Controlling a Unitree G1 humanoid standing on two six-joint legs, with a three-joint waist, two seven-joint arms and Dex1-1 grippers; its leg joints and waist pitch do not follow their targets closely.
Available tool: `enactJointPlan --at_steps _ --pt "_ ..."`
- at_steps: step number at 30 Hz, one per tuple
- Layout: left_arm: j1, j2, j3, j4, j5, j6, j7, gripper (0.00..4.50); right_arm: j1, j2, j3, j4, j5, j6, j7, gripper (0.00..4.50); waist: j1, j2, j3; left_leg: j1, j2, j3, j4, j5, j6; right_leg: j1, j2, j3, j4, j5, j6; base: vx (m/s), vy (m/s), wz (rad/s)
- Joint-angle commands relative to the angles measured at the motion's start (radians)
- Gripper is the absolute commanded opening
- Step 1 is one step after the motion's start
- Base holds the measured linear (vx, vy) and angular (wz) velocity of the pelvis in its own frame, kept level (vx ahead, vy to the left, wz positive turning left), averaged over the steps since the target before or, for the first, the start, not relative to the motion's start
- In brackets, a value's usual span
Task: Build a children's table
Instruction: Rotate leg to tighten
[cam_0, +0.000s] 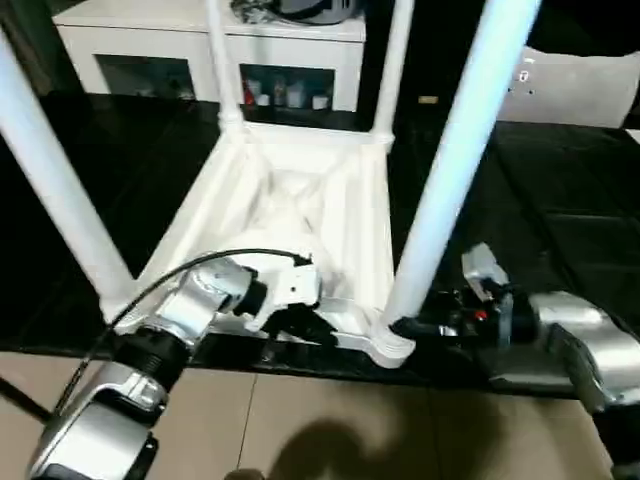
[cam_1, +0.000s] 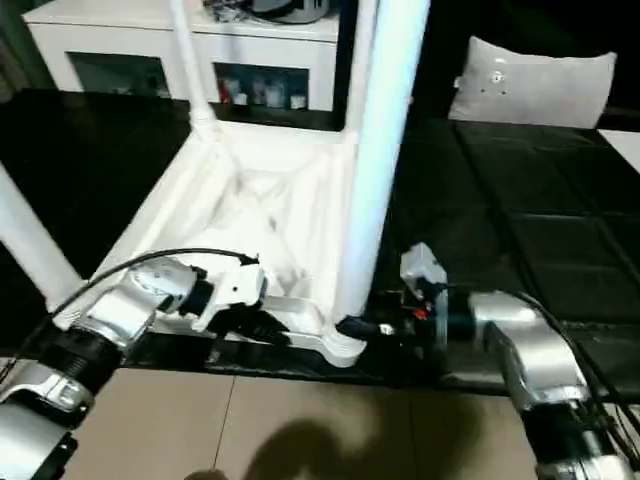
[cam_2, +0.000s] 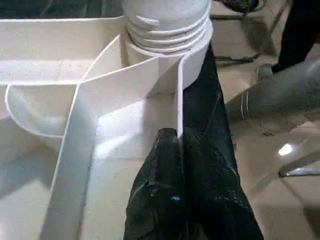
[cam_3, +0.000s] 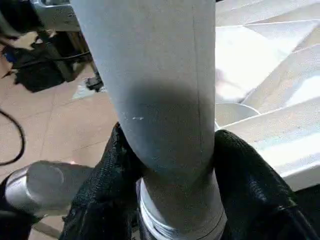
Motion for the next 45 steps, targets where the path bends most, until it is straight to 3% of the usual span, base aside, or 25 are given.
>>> enactJointPlan --at_steps 1,4,5,6,9,10,12,14,16,18,19,21,22,23,24,27,30,33,35,38,44,45 --pt "-0.011 -0.061 0.014 -0.022 0.002 0.068 0.110 0.00 -0.019 0.070 -0.009 -0.020 0.011 0.057 -0.145 1.90 -0.012 -0.012 -0.062 0.001 0.028 -0.001 -0.073 -0.160 0.042 0.054 -0.066 0.052 -0.076 -0.435 -0.107 0.000 0.000 0.00" --pt "-0.026 -0.128 0.034 -0.030 0.006 0.161 0.222 0.00 -0.056 0.170 -0.059 -0.005 -0.048 0.136 -0.420 1.90 -0.035 -0.016 -0.057 0.003 0.014 -0.005 -0.073 -0.209 0.011 0.055 -0.066 0.037 -0.099 -0.573 -0.045 0.000 0.000 0.00" --pt "-0.026 -0.128 0.034 -0.030 0.006 0.161 0.222 0.00 -0.056 0.170 -0.059 -0.005 -0.048 0.136 -0.420 1.90 -0.041 -0.016 -0.057 -0.001 0.013 -0.008 -0.075 -0.208 0.006 0.060 -0.064 0.034 -0.098 -0.583 -0.034 0.000 0.000 0.00" --pt "-0.030 -0.143 0.036 -0.031 0.010 0.180 0.247 0.00 -0.063 0.193 -0.072 -0.003 -0.062 0.158 -0.482 1.90 -0.059 -0.015 -0.059 0.001 0.011 -0.010 -0.073 -0.220 0.004 0.057 -0.063 0.029 -0.110 -0.599 -0.013 0.000 0.000 0.00" --pt "-0.049 -0.196 0.055 -0.013 0.018 0.229 0.341 0.00 -0.088 0.251 -0.096 0.015 -0.123 0.209 -0.647 1.90 -0.080 -0.018 -0.059 -0.006 0.004 -0.009 -0.070 -0.216 0.015 0.058 -0.059 0.025 -0.112 -0.596 -0.006 0.000 0.000 0.00" --pt "-0.067 -0.242 0.078 0.015 0.022 0.257 0.435 0.00 -0.105 0.285 -0.096 0.030 -0.175 0.205 -0.746 1.90 -0.084 -0.002 -0.059 -0.004 0.001 -0.009 -0.067 -0.212 0.016 0.056 -0.059 0.024 -0.114 -0.592 -0.008 0.000 0.000 0.00" --pt "-0.081 -0.282 0.101 0.039 0.029 0.278 0.524 0.00 -0.114 0.319 -0.098 0.040 -0.195 0.164 -0.810 1.90 -0.093 -0.014 -0.062 -0.001 -0.002 -0.007 -0.062 -0.208 0.018 0.052 -0.054 0.022 -0.115 -0.577 -0.011 0.000 0.000 0.00" --pt "-0.091 -0.321 0.115 0.051 0.031 0.285 0.575 0.00 -0.125 0.367 -0.114 0.046 -0.181 0.120 -0.857 2.44 -0.093 -0.014 -0.065 -0.003 0.002 -0.007 -0.065 -0.187 0.040 0.052 -0.056 0.028 -0.112 -0.541 -0.020 0.000 0.000 0.00" --pt "-0.090 -0.329 0.110 0.042 0.034 0.288 0.573 0.00 -0.128 0.388 -0.122 0.033 -0.167 0.128 -0.873 2.58 -0.092 -0.012 -0.068 -0.010 0.007 -0.009 -0.070 -0.159 0.053 0.060 -0.056 0.034 -0.099 -0.473 -0.046 0.000 0.000 0.00" --pt "-0.090 -0.329 0.108 0.040 0.035 0.287 0.574 0.00 -0.128 0.396 -0.127 0.022 -0.159 0.135 -0.873 2.75 -0.090 -0.012 -0.071 -0.007 0.012 -0.008 -0.071 -0.132 0.064 0.059 -0.055 0.041 -0.086 -0.388 -0.084 0.000 0.000 0.00" --pt "-0.088 -0.321 0.106 0.036 0.039 0.281 0.570 0.00 -0.121 0.392 -0.117 0.000 -0.161 0.145 -0.856 2.87 -0.088 -0.012 -0.072 -0.011 0.014 -0.007 -0.070 -0.104 0.075 0.065 -0.056 0.045 -0.074 -0.321 -0.113 0.000 0.000 0.00" --pt "-0.086 -0.309 0.101 0.038 0.045 0.271 0.562 0.00 -0.116 0.384 -0.120 -0.006 -0.164 0.147 -0.850 2.95 -0.085 -0.011 -0.073 -0.012 0.014 -0.006 -0.069 -0.088 0.081 0.067 -0.056 0.047 -0.070 -0.287 -0.127 0.000 0.000 0.00" --pt "-0.085 -0.302 0.097 0.039 0.047 0.263 0.555 0.00 -0.115 0.378 -0.126 -0.004 -0.162 0.144 -0.847 3.16 -0.084 -0.009 -0.071 -0.011 0.015 -0.006 -0.070 -0.086 0.084 0.067 -0.057 0.048 -0.070 -0.279 -0.136 0.000 0.000 0.00" --pt "-0.081 -0.290 0.091 0.038 0.050 0.254 0.540 0.00 -0.115 0.366 -0.130 -0.002 -0.157 0.138 -0.834 3.16 -0.083 -0.002 -0.071 -0.010 0.015 -0.006 -0.070 -0.090 0.082 0.066 -0.058 0.048 -0.070 -0.280 -0.139 0.000 0.000 0.00" --pt "-0.078 -0.281 0.086 0.039 0.054 0.244 0.527 0.00 -0.114 0.352 -0.131 0.000 -0.154 0.133 -0.818 3.30 -0.084 -0.006 -0.070 -0.009 0.015 -0.004 -0.071 -0.101 0.081 0.068 -0.057 0.048 -0.072 -0.288 -0.140 0.000 0.000 0.00" --pt "-0.072 -0.238 0.071 0.053 0.065 0.201 0.474 0.00 -0.103 0.275 -0.116 -0.004 -0.151 0.119 -0.727 3.54 -0.080 -0.005 -0.070 -0.008 0.015 -0.005 -0.071 -0.115 0.079 0.069 -0.058 0.049 -0.074 -0.310 -0.132 0.000 0.000 0.00" --pt "-0.067 -0.208 0.064 0.055 0.066 0.172 0.432 0.00 -0.099 0.233 -0.118 -0.006 -0.140 0.116 -0.666 3.73 -0.069 -0.004 -0.071 -0.008 0.018 -0.003 -0.068 -0.097 0.085 0.066 -0.058 0.052 -0.067 -0.269 -0.145 0.000 0.000 0.00" --pt "-0.051 -0.136 0.032 0.047 0.073 0.116 0.315 0.00 -0.088 0.115 -0.097 -0.007 -0.107 0.093 -0.460 4.01 -0.060 -0.006 -0.072 -0.006 0.022 -0.003 -0.068 -0.101 0.090 0.068 -0.061 0.053 -0.062 -0.249 -0.160 0.000 0.000 0.00" --pt "-0.050 -0.129 0.027 0.047 0.075 0.113 0.304 0.00 -0.087 0.102 -0.091 -0.009 -0.101 0.091 -0.434 4.19 -0.056 -0.008 -0.070 -0.007 0.023 -0.001 -0.068 -0.103 0.091 0.065 -0.061 0.055 -0.061 -0.250 -0.164 0.000 0.000 0.00" --pt "-0.045 -0.077 -0.012 0.054 0.077 0.012 0.188 0.00 -0.071 0.004 -0.032 -0.028 -0.076 0.067 -0.251 4.27 -0.045 -0.011 -0.071 -0.006 0.023 -0.002 -0.067 -0.111 0.095 0.069 -0.063 0.054 -0.063 -0.269 -0.157 0.000 0.000 0.00" --pt "-0.032 -0.029 -0.038 0.024 0.050 -0.056 0.034 0.00 -0.057 -0.059 0.009 -0.031 -0.047 0.012 -0.051 4.27 -0.032 -0.008 -0.071 -0.005 0.029 0.000 -0.066 -0.116 0.092 0.063 -0.065 0.053 -0.059 -0.281 -0.167 0.000 0.000 0.00" --pt "-0.032 -0.029 -0.038 0.024 0.050 -0.056 0.034 0.00 -0.057 -0.059 0.009 -0.031 -0.047 0.012 -0.051 4.11 -0.031 -0.008 -0.071 -0.004 0.031 0.000 -0.066 -0.115 0.093 0.062 -0.064 0.054 -0.058 -0.278 -0.169 0.000 0.000 0.00"
